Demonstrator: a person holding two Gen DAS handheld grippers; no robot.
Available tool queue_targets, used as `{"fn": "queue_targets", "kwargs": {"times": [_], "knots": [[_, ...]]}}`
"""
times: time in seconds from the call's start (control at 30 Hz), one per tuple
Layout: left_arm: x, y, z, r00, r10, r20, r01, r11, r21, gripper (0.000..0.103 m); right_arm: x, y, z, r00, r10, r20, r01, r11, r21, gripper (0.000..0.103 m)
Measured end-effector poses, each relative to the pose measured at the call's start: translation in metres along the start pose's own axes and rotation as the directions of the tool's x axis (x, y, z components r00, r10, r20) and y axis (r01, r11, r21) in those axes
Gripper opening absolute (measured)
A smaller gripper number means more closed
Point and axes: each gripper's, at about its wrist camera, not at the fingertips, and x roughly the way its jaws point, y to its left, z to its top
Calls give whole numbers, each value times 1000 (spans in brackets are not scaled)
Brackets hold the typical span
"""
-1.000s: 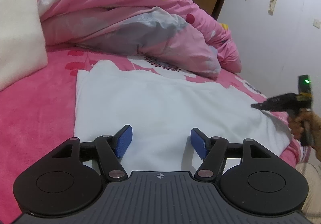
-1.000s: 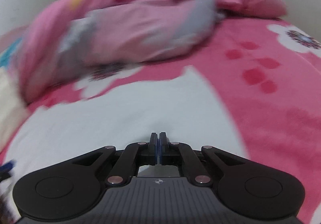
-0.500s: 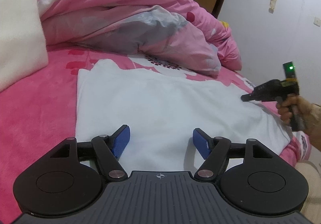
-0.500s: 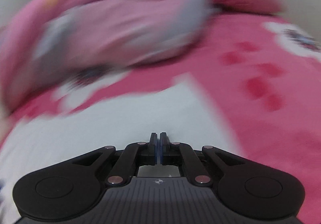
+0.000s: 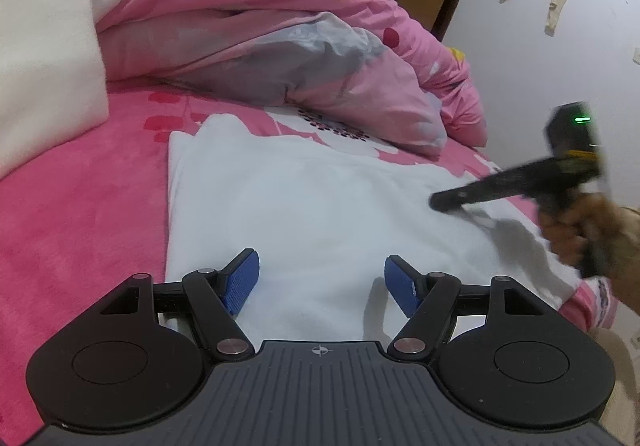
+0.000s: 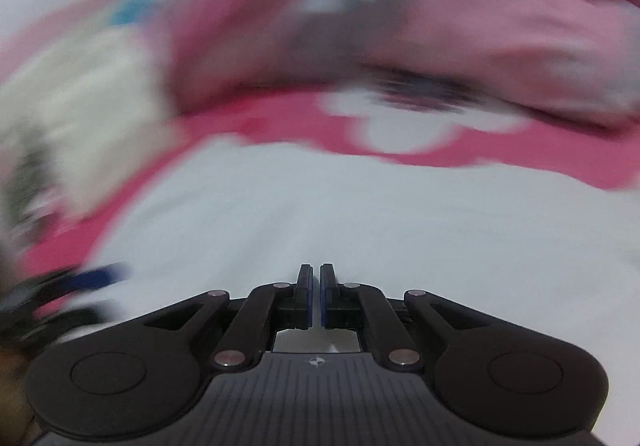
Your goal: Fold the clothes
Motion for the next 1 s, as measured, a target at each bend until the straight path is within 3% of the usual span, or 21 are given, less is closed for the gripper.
{"fn": "queue_targets", "kwargs": {"times": [0.1,0.17,0.23,0.33,0.4,0.47,0.5,0.57,0.67,0.73,0.87,0.93,1.0], "knots": [[-2,3,0,1000,-5,-1,5,1000,-16,71,-5,-44,16,986,-151,76,133,971,201,0],[-3,4,1,1000,-11,-5,11,1000,-30,71,-17,-37,18,974,-198,110,172,963,206,2],[-3,5,2,1000,-15,-8,15,999,-41,71,-24,-19,10,983,-146,110,132,983,131,3],[-3,7,2,1000,-21,-11,21,998,-51,71,-20,16,-3,998,42,43,-43,999,25,3],[-4,7,2,1000,-22,-10,21,998,-52,71,-14,25,-7,997,74,17,-74,997,4,3],[-4,7,2,1000,-21,-9,20,999,-50,71,-11,1,-1,999,-23,31,22,998,55,3],[-5,7,1,1000,-20,-8,20,999,-49,71,-16,-26,0,996,-72,58,62,986,153,3],[-4,7,1,1000,-21,-8,20,999,-50,71,-28,-76,3,980,-172,98,131,934,333,1],[-3,7,1,1000,-21,-7,21,998,-54,72,-55,-100,-2,949,-274,154,195,897,396,4],[-3,7,0,1000,-21,-6,20,998,-53,73,-64,-80,-8,954,-249,169,191,935,299,4],[-2,7,0,1000,-18,-3,18,999,-48,75,-66,-49,-24,990,-53,133,30,985,169,4],[-1,6,-1,1000,-16,0,16,999,-44,75,-61,-60,-28,987,-112,113,96,986,140,4],[-1,6,-2,1000,-13,2,14,999,-38,75,-60,-92,-29,972,-196,126,164,960,229,3]]}}
